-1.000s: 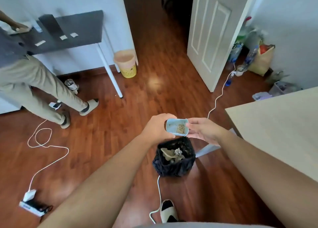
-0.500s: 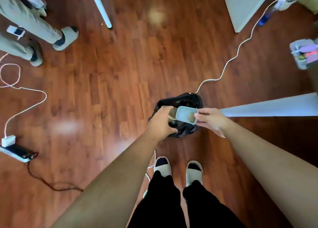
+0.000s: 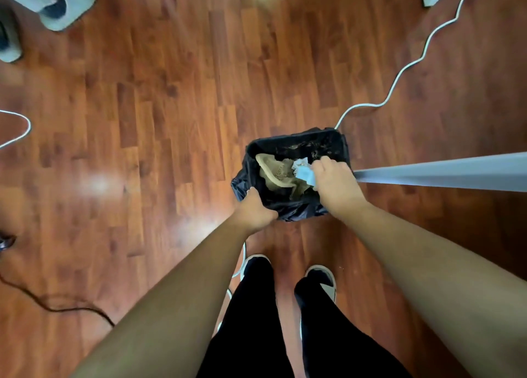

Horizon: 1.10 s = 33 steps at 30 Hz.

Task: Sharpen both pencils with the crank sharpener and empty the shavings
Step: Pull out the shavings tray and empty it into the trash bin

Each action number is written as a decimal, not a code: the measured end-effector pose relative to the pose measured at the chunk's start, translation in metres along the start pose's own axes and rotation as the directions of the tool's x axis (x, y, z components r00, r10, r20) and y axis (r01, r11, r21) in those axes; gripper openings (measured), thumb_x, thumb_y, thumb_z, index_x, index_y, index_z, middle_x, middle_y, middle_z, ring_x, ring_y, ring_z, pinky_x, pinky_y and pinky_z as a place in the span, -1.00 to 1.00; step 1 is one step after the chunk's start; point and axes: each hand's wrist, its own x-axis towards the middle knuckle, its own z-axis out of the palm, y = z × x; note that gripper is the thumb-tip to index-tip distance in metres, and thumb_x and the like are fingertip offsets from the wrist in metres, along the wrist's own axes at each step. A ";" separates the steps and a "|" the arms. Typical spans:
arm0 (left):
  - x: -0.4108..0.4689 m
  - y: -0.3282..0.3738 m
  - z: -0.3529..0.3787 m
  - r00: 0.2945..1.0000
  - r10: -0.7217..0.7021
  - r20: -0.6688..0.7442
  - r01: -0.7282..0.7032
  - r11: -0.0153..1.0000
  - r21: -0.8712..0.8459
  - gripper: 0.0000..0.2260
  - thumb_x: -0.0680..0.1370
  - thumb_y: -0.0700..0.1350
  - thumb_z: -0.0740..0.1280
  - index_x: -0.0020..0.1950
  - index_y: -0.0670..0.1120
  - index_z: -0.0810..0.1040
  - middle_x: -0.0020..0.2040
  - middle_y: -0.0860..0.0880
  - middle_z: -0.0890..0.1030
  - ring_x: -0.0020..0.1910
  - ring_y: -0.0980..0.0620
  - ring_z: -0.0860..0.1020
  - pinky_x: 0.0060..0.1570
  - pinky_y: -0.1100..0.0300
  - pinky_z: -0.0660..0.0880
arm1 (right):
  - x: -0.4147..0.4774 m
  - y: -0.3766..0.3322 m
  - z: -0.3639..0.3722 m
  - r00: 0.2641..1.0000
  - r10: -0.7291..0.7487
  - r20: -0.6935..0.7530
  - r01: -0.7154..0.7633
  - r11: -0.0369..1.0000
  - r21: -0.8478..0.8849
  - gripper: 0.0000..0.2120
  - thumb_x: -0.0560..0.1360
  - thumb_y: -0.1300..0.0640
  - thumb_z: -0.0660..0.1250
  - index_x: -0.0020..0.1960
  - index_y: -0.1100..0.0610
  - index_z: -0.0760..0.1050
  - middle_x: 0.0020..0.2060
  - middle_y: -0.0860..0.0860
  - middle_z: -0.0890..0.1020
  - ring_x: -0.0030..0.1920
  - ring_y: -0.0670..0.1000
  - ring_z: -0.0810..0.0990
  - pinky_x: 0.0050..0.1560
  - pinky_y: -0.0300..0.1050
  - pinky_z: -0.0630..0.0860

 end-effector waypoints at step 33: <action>-0.221 0.186 -0.098 0.837 0.517 -0.179 -0.446 0.834 0.324 -0.18 0.36 -0.17 0.50 0.52 -0.03 0.15 0.52 0.00 0.24 0.48 0.05 0.22 0.38 0.28 0.11 | -0.086 -0.006 -0.268 0.961 0.220 0.167 -0.186 0.065 0.980 -0.72 0.60 0.22 0.11 0.22 0.28 0.47 0.03 0.17 0.55 0.01 0.07 0.56 0.03 -0.07 0.55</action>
